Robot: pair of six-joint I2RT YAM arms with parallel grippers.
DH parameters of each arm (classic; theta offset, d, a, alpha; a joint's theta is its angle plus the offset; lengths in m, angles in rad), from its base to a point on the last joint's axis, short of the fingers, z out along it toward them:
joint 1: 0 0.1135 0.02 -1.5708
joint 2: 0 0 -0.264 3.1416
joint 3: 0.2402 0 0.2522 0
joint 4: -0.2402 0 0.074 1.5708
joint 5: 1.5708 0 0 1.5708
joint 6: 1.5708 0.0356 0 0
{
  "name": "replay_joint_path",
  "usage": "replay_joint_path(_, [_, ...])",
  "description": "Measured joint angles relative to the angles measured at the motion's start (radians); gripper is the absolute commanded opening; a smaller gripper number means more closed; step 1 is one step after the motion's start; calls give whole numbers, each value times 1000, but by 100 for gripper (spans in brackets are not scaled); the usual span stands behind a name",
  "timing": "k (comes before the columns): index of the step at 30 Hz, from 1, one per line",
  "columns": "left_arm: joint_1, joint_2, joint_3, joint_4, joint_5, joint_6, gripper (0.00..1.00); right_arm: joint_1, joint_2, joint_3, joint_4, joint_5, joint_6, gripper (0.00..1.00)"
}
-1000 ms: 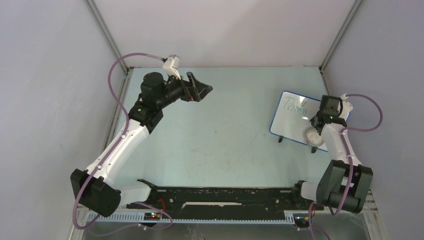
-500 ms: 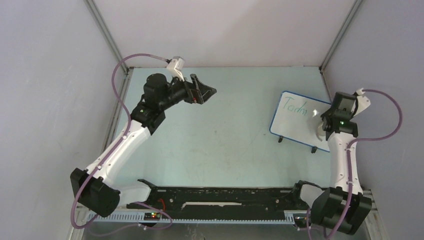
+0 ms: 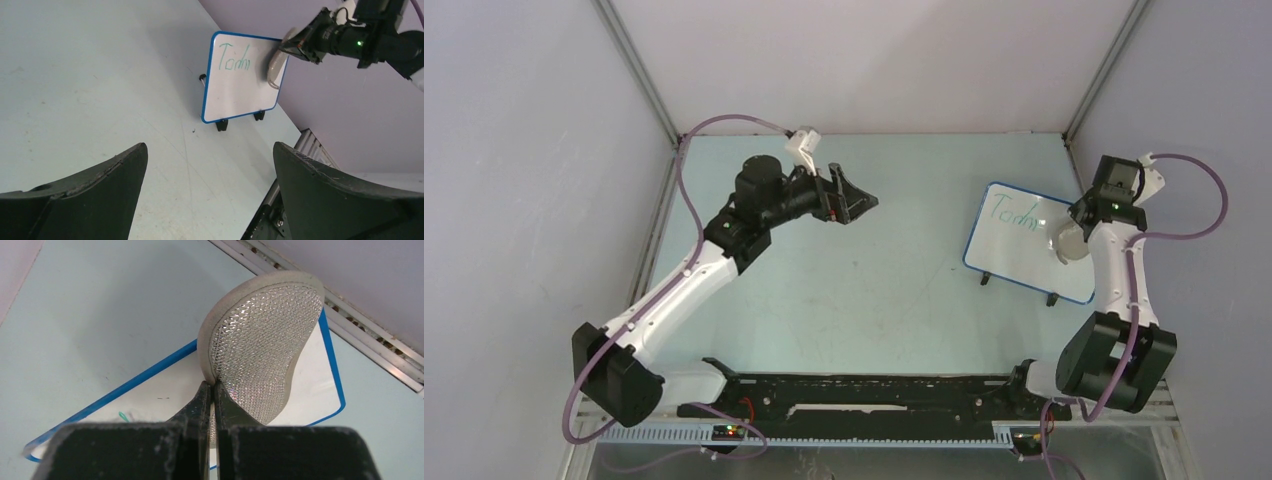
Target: Erase the whiteboard
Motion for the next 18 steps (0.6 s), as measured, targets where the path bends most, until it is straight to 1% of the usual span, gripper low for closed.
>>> replay_joint_path(5, [-41, 20, 0, -5, 1, -1, 98, 16, 39, 10, -32, 10, 25, 0])
replay_joint_path(8, [-59, 24, 0, -5, 0, -2, 98, 28, 44, -15, -42, 11, 34, 0])
replay_joint_path(15, [-97, 25, 0, -4, 3, -9, 98, 27, -4, -223, -53, 8, 56, 0])
replay_joint_path(18, [-105, 25, 0, -4, 5, -12, 98, 10, -46, -274, -80, 4, 52, 0])
